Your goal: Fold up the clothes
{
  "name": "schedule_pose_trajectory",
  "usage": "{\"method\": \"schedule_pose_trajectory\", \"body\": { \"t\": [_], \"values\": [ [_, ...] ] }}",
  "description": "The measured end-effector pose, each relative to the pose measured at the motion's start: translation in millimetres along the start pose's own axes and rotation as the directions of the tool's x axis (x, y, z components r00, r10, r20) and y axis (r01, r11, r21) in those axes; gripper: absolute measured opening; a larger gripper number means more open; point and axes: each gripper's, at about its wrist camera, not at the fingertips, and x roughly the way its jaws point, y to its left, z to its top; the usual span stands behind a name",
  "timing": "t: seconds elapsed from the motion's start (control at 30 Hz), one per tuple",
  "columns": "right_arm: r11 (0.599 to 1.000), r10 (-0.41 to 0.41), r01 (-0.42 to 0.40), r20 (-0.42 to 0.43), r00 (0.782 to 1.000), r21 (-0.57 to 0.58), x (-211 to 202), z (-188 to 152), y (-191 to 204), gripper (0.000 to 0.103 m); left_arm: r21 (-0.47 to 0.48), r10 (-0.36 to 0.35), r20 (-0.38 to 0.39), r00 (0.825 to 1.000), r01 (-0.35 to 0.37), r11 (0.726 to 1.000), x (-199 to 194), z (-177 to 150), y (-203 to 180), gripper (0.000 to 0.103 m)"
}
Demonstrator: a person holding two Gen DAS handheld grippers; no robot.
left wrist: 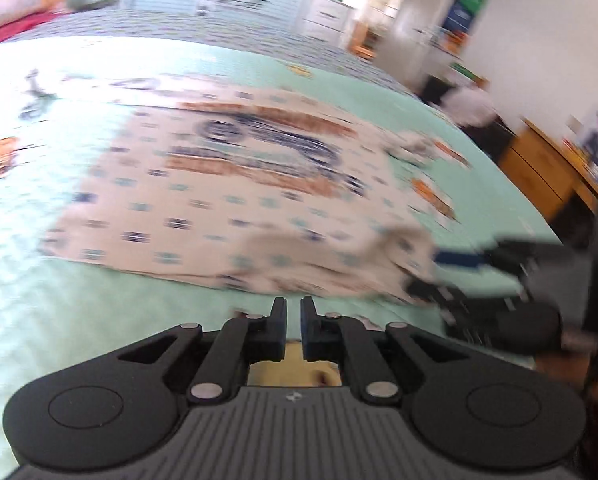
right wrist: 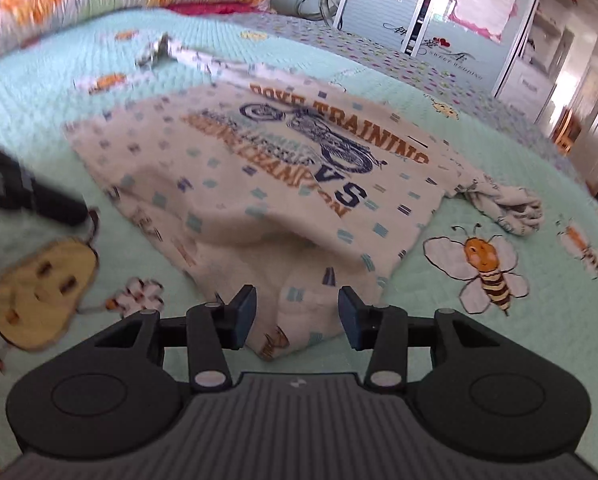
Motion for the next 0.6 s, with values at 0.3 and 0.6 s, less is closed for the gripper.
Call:
{"method": "schedule_pose_trajectory", "body": {
  "t": [0.3,0.6],
  "values": [
    [0.972,-0.169,0.175,0.053,0.984,-0.155,9.7,-1.4,16.0,0.043,-0.116,0.093,-0.014,0.996,-0.094,0.989,-7.0,7.6,34.6,0.025],
    [0.989,-0.116,0.109,0.06,0.991,0.097,-24.6,-26.0,-19.1,0.002,0.06,0.225,0.058,0.973,-0.228,0.972,-5.6,11.8,9.6,0.037]
  ]
}}
